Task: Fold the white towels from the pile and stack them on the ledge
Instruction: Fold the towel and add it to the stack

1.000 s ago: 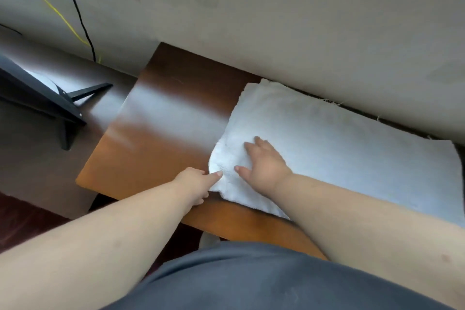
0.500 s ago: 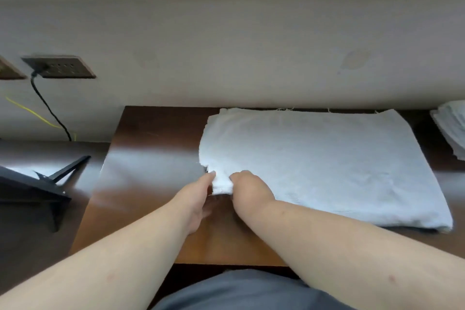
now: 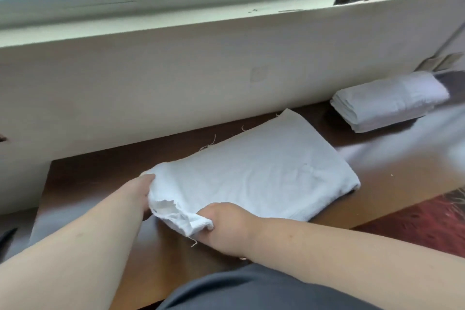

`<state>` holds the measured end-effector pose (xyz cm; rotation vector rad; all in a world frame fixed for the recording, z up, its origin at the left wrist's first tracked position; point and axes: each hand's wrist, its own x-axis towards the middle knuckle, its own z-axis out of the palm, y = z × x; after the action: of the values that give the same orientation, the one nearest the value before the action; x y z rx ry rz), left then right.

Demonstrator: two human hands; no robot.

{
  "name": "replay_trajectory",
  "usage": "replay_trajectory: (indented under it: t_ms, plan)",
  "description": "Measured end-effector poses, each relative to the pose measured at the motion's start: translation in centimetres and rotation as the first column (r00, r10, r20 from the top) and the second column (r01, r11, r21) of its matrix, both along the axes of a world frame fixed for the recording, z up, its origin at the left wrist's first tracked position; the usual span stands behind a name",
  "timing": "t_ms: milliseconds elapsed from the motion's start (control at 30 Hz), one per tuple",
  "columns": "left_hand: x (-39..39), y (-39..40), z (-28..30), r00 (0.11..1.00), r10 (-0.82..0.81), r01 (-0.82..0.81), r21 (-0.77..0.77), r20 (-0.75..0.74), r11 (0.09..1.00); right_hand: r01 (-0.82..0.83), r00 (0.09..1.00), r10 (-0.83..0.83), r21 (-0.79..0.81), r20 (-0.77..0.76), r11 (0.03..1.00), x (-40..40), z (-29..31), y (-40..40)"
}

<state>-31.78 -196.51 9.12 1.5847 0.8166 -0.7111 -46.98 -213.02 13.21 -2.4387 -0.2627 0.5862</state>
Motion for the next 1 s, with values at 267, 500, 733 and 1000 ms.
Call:
replay_trajectory:
  t_ms: [267,500,733,1000]
  plan:
    - [4.2,-10.8,4.0,0.973,-0.041,0.036,0.024,0.227,0.999,0.803,0.591,-0.648,0.422,-0.481,0.421,-1.9,-1.0,-10.6]
    - [6.1,-25.3,5.9,0.905,-0.321,0.28,0.176,0.279,0.944,0.897,0.23,-0.648,0.416,-0.726,-0.147,-3.9,-2.9,-22.0]
    - [5.6,-38.8,3.9,0.727,-0.626,0.498,0.412,0.281,0.763,0.866,0.096,-0.559,0.346,-0.824,-0.36,-6.0,-5.5,-32.6]
    - [3.5,-45.4,-1.4,0.356,-0.925,0.811,0.448,0.136,0.378,0.99,-0.025,-0.578,0.062,-0.815,-0.13,-7.1,-8.5,-40.0]
